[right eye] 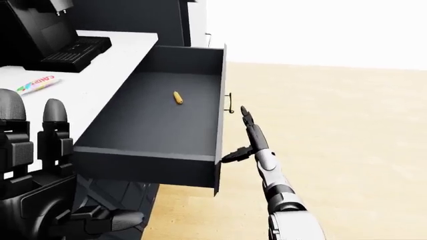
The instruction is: Close the right drawer.
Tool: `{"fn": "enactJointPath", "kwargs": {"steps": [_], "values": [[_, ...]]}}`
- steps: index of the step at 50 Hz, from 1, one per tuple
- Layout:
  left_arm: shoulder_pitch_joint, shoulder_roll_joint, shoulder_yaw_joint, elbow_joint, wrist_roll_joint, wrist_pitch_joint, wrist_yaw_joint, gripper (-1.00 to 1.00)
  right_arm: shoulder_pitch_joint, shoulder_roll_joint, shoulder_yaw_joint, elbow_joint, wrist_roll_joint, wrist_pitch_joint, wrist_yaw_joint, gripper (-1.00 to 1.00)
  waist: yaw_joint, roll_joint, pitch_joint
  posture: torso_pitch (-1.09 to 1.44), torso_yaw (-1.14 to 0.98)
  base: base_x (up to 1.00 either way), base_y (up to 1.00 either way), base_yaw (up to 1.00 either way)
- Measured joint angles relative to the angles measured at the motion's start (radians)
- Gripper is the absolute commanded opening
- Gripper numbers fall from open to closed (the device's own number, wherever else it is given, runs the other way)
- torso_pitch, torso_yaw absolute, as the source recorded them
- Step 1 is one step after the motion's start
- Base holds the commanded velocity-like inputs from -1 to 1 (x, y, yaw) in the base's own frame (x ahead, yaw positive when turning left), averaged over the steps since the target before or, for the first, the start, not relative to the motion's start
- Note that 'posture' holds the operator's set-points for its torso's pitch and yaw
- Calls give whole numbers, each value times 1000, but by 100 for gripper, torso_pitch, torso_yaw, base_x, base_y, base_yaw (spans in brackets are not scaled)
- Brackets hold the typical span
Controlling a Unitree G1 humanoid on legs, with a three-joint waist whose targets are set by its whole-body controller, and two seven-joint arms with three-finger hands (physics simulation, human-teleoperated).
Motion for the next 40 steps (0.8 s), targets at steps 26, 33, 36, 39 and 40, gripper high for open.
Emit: {"fn": "enactJointPath", "kwargs": {"steps": [26, 33, 36, 39, 40], "values": [[-6, -1, 3, -1, -1, 6, -1, 100, -72, 43, 14, 30, -66, 34, 14, 100, -2, 3, 1, 0, 0, 0, 0, 0], [-7, -1, 3, 3, -1, 6, -1, 100, -80, 54, 14, 39, -70, 37, 9, 100, -4, 3, 2, 0, 0, 0, 0, 0], [-5, -1, 2, 2, -1, 6, -1, 100, -83, 57, 14, 41, -71, 37, 10, 100, -4, 4, 2, 0, 0, 0, 0, 0], [-4, -1, 2, 3, -1, 3, -1, 100, -87, 60, 15, 43, -73, 39, 12, 100, -4, 4, 3, 0, 0, 0, 0, 0], [-4, -1, 3, 3, -1, 2, -1, 100, -88, 61, 15, 44, -75, 39, 11, 100, -4, 4, 3, 0, 0, 0, 0, 0]]}}
